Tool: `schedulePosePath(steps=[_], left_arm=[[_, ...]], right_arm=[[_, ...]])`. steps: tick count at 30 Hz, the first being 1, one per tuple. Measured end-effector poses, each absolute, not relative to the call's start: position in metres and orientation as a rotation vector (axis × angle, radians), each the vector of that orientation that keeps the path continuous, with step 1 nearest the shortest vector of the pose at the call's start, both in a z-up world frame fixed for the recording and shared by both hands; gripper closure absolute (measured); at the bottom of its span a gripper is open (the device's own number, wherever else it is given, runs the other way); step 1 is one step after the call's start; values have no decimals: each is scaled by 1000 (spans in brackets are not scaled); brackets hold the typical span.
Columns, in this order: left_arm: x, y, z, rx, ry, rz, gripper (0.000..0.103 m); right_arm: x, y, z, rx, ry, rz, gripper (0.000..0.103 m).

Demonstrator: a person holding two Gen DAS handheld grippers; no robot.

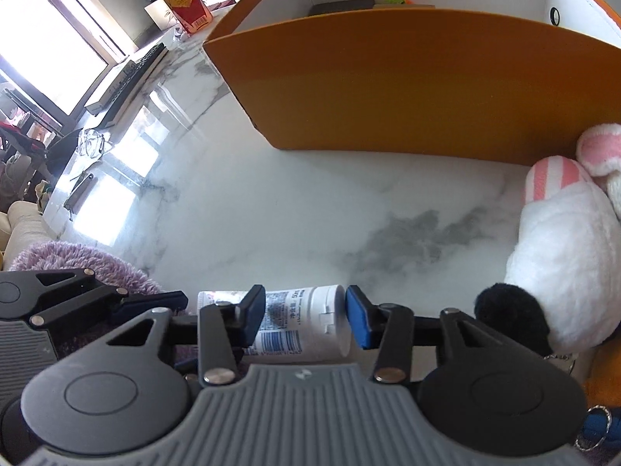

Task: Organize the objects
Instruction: 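Move both tools back to the white Vaseline tube on the table, then bring the right tool down over the Vaseline tube while the left tool hovers beside it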

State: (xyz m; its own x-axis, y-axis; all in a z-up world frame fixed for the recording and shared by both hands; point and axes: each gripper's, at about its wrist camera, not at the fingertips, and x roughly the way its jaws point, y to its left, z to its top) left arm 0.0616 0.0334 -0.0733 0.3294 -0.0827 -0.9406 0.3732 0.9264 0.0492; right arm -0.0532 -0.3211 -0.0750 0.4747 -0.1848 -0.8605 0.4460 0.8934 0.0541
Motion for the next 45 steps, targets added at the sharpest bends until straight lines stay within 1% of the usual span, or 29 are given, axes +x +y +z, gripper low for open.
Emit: schedulePosePath(steps=[4,6,7,9,11,17,20,21,22,24,25,27,28,31,33,34,38,39,41,45], left_arm=[[66,36,-75,240,1226,-315,50],[69,37,-76,218,1233,-328,60],[69,37,-76,213,1232,-336,62],[71,34,-77,206,1229,-352,71],[75,29,-78,189,1226,-372,76],[79,8,-81,212,1193,-429,77],[78,5,-83,212,1194,-429,76],[78,6,-83,217,1191,-416,73],[77,10,-82,212,1187,-404,70],[76,20,-75,178,1173,-387,60],[76,25,-71,160,1165,-381,58],[79,36,-64,126,1160,-360,50],[81,41,-64,109,1165,-352,48],[89,50,-67,54,1186,-328,43],[92,50,-70,23,1198,-331,42],[93,49,-72,13,1200,-338,42],[95,43,-77,-5,1220,-342,42],[94,43,-77,-5,1222,-336,43],[94,44,-74,-2,1229,-325,43],[92,51,-65,3,1219,-285,43]], right_arm=[[-54,-322,-76,282,1007,-387,59],[-56,-323,-75,285,1010,-393,60],[-56,-323,-74,284,1011,-396,60],[-58,-323,-72,272,1012,-404,61],[-62,-324,-70,261,1014,-420,62],[-78,-338,-63,272,1013,-489,62],[-84,-346,-60,286,1006,-512,61],[-86,-348,-60,292,1005,-514,61],[-86,-350,-60,298,1004,-512,61],[-89,-352,-60,314,1000,-507,62],[-90,-352,-60,317,998,-505,62],[-91,-352,-60,320,994,-497,64],[-92,-352,-60,322,994,-494,64],[-93,-356,-58,339,992,-486,69],[-96,-359,-55,356,986,-484,78],[-97,-359,-54,355,983,-484,80],[-101,-353,-46,314,982,-433,74],[-100,-348,-44,287,988,-406,67],[-96,-337,-42,200,997,-358,60],[-77,-325,-49,21,1059,-286,59]])
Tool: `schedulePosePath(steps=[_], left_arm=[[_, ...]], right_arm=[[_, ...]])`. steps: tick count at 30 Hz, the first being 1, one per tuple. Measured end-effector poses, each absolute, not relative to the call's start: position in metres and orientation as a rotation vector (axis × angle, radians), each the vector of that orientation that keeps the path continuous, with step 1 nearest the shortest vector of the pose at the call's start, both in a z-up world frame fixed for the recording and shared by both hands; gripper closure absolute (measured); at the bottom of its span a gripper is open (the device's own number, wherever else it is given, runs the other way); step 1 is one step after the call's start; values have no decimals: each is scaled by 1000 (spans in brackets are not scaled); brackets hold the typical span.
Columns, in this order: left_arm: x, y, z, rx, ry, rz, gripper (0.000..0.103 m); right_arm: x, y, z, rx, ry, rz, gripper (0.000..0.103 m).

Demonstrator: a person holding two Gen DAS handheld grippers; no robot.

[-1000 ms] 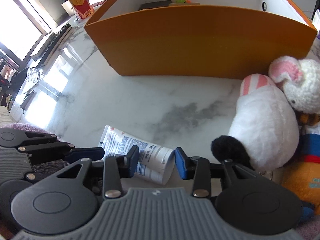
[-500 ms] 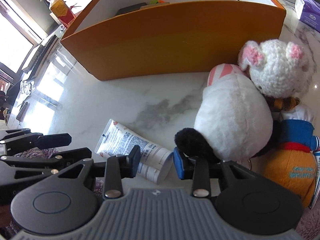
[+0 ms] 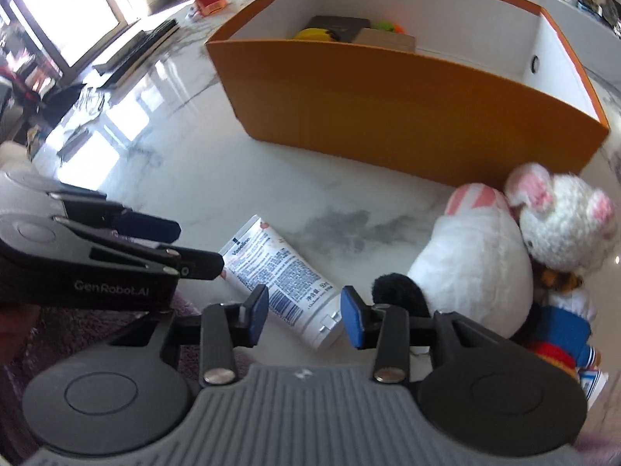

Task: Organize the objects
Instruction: 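Bring the right tool down over the Vaseline tube while the left tool hovers beside it, then close the right tool on the Vaseline tube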

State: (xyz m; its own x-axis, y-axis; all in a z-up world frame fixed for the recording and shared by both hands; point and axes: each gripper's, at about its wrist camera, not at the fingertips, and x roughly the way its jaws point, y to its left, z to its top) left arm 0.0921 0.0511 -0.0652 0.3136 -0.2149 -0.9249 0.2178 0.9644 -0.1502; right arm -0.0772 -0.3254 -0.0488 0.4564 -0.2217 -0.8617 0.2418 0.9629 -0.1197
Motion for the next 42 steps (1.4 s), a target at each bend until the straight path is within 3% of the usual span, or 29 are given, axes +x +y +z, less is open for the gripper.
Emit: schedulePosePath(steps=[4,7,14,32,34,35,36,38,40,42], left_arm=[[93,61,-58,25,1193,-226,44],[96,66,-57,35,1192,-207,44],[99,72,-63,34,1218,-210,44],[98,88,-47,-285,1173,-353,47],[97,86,-47,-311,1168,-367,44],[97,85,-47,-327,1170,-373,42],[97,84,-48,-340,1174,-381,42],[98,82,-52,-376,1187,-402,41],[98,80,-54,-371,1199,-367,41],[96,77,-54,-331,1191,-344,41]], right_arm=[[-64,-311,-60,-146,1117,-213,50],[-50,-301,-69,-245,1145,-164,49],[-27,-303,-79,-272,1189,-111,41],[-37,-303,-62,-243,1113,-91,52],[-47,-301,-53,-241,1084,-83,54],[-51,-301,-50,-240,1072,-81,75],[-55,-301,-46,-234,1063,-77,89],[-63,-305,-42,-179,1067,-55,89],[-70,-308,-42,-157,1070,-59,101],[-76,-309,-44,-163,1064,-75,100]])
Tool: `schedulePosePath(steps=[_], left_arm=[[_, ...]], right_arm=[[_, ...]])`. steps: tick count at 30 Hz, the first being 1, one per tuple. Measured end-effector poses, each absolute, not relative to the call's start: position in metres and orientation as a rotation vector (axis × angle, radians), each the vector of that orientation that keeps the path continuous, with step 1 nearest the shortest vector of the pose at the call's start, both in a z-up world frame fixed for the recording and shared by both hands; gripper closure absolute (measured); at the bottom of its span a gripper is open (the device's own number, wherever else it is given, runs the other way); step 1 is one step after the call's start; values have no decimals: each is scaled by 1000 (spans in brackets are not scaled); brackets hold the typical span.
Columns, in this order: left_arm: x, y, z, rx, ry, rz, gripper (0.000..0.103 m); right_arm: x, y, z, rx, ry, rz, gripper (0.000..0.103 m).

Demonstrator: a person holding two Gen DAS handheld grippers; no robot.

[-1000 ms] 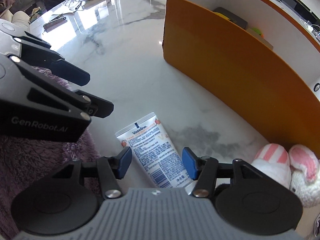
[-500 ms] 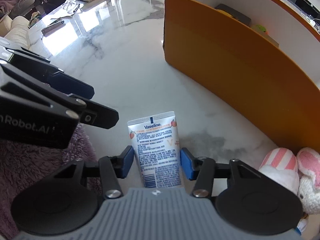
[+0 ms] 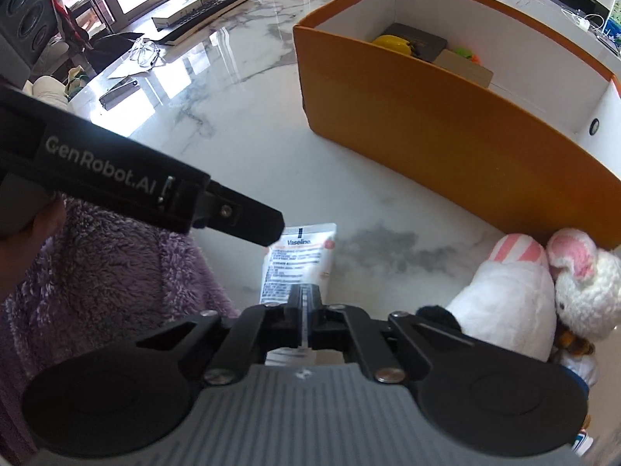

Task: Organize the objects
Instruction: 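Close the right tool on the Vaseline tube, then lift the Vaseline tube off the table with the right tool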

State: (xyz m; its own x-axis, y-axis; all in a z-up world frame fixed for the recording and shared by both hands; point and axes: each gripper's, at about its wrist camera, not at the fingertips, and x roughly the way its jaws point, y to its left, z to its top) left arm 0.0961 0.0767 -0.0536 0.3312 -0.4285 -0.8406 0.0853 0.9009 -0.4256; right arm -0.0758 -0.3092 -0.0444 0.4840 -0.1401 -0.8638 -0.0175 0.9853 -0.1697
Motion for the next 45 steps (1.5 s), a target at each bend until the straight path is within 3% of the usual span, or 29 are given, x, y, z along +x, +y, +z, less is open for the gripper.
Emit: schedulePosePath(steps=[2,5,10,12,16,17,18,20,36,45], left_arm=[[96,77,-54,-316,1202,-323,41],[95,76,-53,-298,1209,-306,41],[95,75,-54,-274,1211,-292,41],[96,77,-54,-263,1215,-280,41],[98,83,-56,-259,1218,-272,42],[99,84,-56,-261,1220,-273,42],[99,86,-57,-265,1220,-273,42],[100,87,-57,-274,1217,-281,41],[93,70,-35,-333,1176,-402,34],[82,31,-30,-213,1176,-478,45]], right_arm=[[-78,-311,-45,-156,1060,-72,92],[-75,-312,-44,-179,1053,-56,60],[-58,-312,-54,-202,1092,-27,49],[-50,-311,-60,-208,1114,-18,31],[-42,-306,-76,-252,1146,-4,33],[-41,-306,-79,-260,1156,-4,37],[-40,-306,-83,-266,1166,-7,49],[-40,-306,-86,-280,1165,-9,51],[-85,-312,-36,-238,1010,67,53],[-103,-307,-39,-258,980,102,53]])
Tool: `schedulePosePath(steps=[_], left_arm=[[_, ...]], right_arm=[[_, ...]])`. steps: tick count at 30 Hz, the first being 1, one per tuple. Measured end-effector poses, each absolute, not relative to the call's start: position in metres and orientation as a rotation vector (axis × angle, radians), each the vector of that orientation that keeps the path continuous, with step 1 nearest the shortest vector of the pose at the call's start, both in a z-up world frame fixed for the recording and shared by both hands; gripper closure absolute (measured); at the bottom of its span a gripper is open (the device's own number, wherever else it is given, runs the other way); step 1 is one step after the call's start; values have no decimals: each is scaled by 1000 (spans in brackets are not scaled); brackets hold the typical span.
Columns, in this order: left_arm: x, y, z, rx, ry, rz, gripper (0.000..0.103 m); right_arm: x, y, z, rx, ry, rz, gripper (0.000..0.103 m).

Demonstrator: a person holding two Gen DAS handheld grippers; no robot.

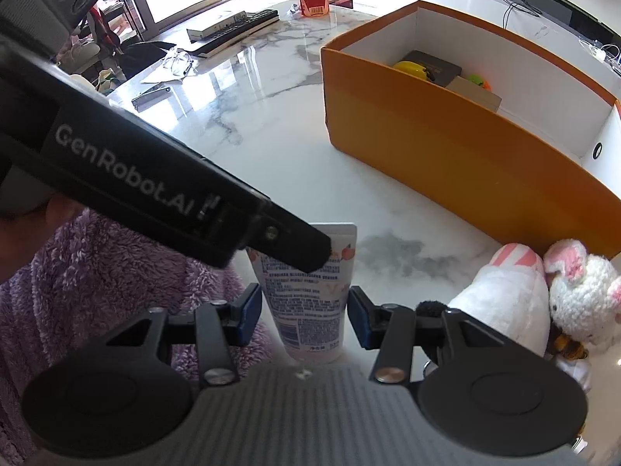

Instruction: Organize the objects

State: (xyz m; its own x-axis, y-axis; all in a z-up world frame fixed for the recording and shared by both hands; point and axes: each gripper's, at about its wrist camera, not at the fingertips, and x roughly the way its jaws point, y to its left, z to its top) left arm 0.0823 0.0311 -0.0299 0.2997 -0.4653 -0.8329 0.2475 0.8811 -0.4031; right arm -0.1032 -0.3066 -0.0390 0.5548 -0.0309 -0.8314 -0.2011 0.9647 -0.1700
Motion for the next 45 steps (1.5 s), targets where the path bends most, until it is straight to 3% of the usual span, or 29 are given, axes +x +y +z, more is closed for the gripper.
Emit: schedulePosePath(steps=[6,12,15,28,36,45], left_arm=[[76,9,-37,-121,1188,-521,67],[66,-9,-32,9,1170,-544,74],[62,-15,-31,82,1156,-522,88],[57,-12,-12,114,1034,-424,90],[69,-13,-9,86,993,-392,90],[81,-14,-17,83,1003,-384,90]], right_arm=[[-111,-313,-39,-238,963,124,53],[-115,-320,-39,-203,959,136,52],[-119,-321,-38,-202,957,131,52],[-150,-356,-15,-118,910,-8,49],[-158,-394,12,-10,842,-131,44],[-130,-413,6,18,858,-219,37]])
